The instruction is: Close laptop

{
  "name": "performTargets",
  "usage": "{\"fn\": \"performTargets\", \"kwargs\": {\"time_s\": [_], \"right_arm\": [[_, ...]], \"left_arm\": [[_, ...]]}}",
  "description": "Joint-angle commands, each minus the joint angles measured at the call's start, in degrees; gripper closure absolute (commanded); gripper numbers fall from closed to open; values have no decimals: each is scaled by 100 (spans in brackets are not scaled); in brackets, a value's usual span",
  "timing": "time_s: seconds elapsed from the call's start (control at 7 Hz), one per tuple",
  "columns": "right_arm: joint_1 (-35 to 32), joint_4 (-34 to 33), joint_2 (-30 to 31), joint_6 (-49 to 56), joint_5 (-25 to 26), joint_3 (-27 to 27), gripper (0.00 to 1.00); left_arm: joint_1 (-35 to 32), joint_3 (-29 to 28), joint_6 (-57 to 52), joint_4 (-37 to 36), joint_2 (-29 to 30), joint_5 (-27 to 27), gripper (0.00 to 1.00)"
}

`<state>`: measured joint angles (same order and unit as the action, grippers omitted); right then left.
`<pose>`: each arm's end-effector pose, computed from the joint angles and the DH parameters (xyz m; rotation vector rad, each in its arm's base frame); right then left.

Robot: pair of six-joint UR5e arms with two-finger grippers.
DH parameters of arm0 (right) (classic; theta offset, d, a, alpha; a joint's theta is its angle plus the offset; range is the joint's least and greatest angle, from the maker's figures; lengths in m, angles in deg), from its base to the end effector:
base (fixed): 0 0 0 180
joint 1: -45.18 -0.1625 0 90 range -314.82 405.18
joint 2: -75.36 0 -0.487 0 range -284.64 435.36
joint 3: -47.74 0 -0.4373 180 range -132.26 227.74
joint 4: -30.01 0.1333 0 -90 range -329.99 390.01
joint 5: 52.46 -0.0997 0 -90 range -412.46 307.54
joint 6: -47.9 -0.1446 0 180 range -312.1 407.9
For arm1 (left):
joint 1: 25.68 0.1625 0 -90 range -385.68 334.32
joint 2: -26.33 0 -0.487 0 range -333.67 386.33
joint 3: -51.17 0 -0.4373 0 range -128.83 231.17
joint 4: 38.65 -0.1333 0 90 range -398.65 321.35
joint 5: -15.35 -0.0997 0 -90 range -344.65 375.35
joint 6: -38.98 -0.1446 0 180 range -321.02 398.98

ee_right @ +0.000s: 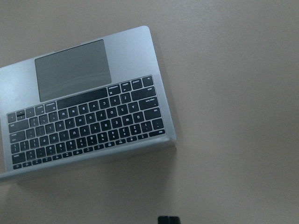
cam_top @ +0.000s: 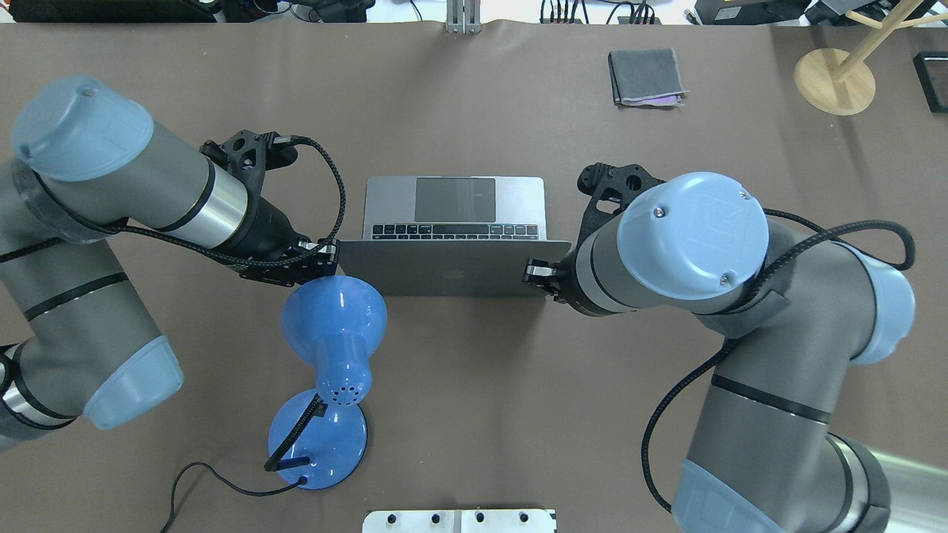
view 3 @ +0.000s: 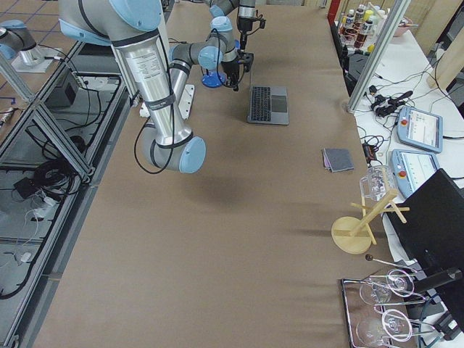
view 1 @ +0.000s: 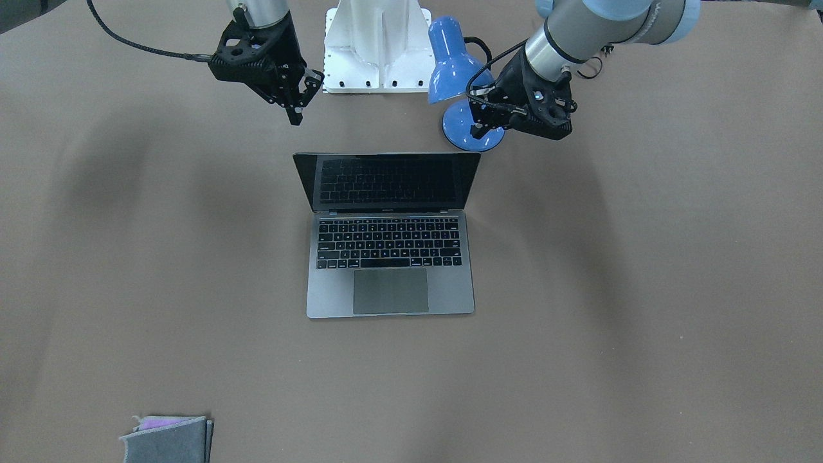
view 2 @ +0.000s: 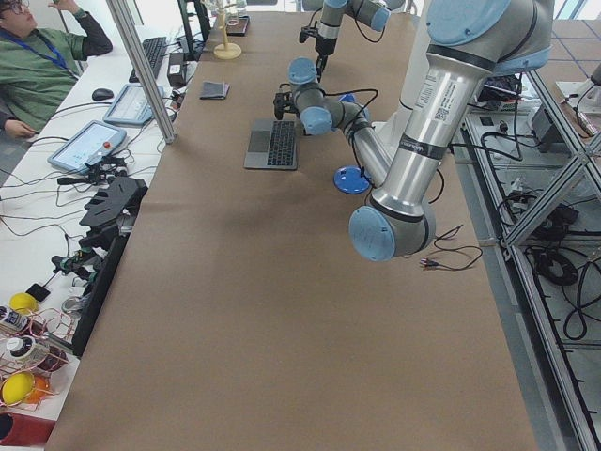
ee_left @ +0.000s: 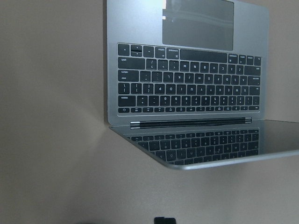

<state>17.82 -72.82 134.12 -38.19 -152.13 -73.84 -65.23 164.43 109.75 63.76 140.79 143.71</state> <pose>-0.5055 -0.3843 0.2052 0.0828 -0.8843 0.3086 0.4687 -0.4435 0.2523 -0.0329 1.1692 0.0378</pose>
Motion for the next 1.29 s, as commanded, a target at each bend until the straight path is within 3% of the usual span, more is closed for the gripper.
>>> {"fn": "performTargets", "kwargs": {"time_s": [0.0,0.29,1.14], "right_arm": [[-119,262,-119,-4,0,301,100],[-312,387,-276,31,-27,643,100],[-656,712,-593,145,-62,1434,100]], "left_arm": [[8,-206,7,-1,233,-4,100],[8,-286,-2,-1,330,-4,100],[-430,-1296,-404,-1,1033,5,100]]}}
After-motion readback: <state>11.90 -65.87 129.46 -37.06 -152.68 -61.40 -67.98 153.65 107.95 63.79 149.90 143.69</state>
